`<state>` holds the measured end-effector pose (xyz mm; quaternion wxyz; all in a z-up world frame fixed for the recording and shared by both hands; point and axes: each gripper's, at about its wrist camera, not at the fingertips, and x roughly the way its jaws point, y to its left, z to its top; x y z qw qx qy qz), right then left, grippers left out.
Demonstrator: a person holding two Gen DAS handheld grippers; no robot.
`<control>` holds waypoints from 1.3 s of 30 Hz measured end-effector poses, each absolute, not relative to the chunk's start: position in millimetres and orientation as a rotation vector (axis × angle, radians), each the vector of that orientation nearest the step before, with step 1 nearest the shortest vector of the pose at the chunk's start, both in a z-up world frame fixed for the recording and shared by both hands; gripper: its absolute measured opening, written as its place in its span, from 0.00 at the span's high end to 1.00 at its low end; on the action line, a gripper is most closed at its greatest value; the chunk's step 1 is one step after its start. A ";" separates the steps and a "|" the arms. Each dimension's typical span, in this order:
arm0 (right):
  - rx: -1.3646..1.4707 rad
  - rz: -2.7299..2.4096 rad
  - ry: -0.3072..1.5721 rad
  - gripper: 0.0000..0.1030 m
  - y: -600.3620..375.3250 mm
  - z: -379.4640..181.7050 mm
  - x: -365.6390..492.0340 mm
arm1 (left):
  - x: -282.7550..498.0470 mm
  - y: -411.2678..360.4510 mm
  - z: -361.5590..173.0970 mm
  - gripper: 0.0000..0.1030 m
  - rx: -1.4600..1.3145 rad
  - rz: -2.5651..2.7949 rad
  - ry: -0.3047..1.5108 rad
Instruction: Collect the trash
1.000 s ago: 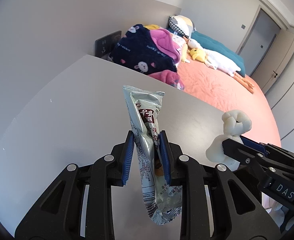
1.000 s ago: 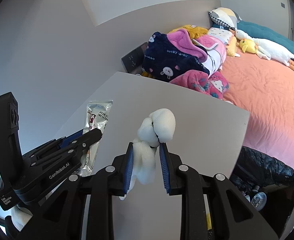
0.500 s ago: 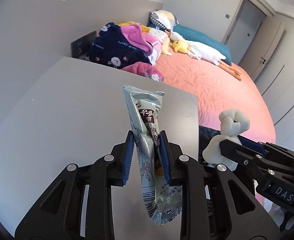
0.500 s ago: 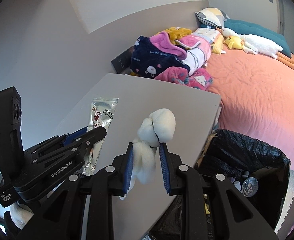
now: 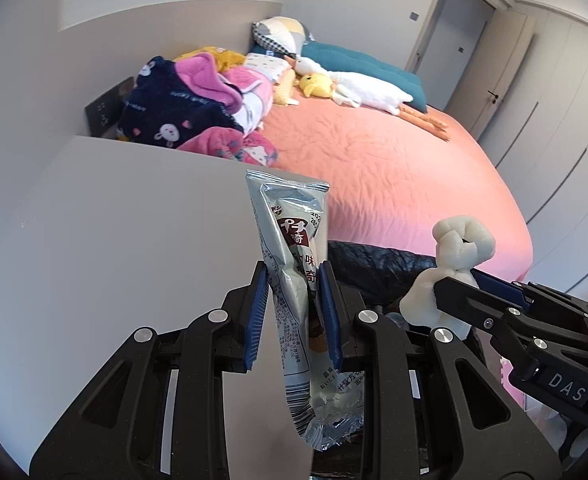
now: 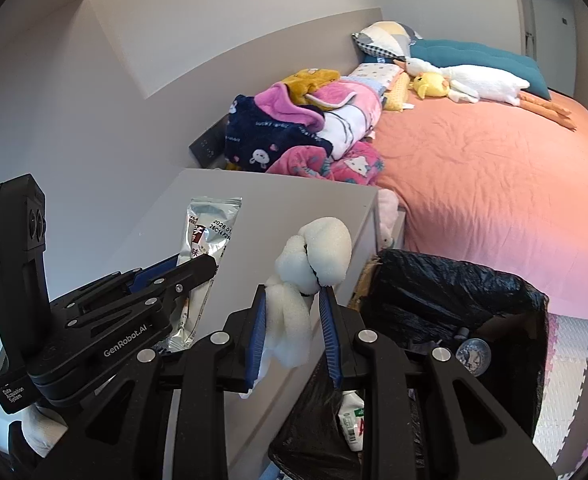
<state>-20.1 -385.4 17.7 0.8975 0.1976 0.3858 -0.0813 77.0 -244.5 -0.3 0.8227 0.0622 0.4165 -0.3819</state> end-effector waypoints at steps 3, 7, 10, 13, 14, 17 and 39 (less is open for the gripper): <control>0.421 -0.193 0.788 0.73 -394.7 19.5 -31.8 | 67.0 -256.4 2.2 0.75 0.148 -0.841 0.882; 0.436 -0.225 0.773 0.73 -407.6 21.9 -46.4 | 55.5 -272.2 3.7 0.75 0.170 -0.879 0.879; 0.449 -0.253 0.761 0.73 -417.1 23.6 -57.9 | 47.0 -282.9 4.9 0.75 0.181 -0.910 0.878; 0.460 -0.279 0.752 0.73 -427.2 24.9 -67.7 | 37.2 -292.7 6.0 0.75 0.192 -0.938 0.878; 0.464 -0.289 0.748 0.73 -430.5 25.3 -71.8 | 34.6 -296.1 6.1 0.75 0.196 -0.948 0.880; 0.473 -0.313 0.739 0.73 -438.2 26.1 -81.6 | 25.7 -305.8 6.7 0.75 0.208 -0.976 0.881; 0.508 -0.487 0.623 0.25 -475.8 45.5 -129.8 | -2.2 -339.6 9.4 0.11 0.309 -1.067 0.835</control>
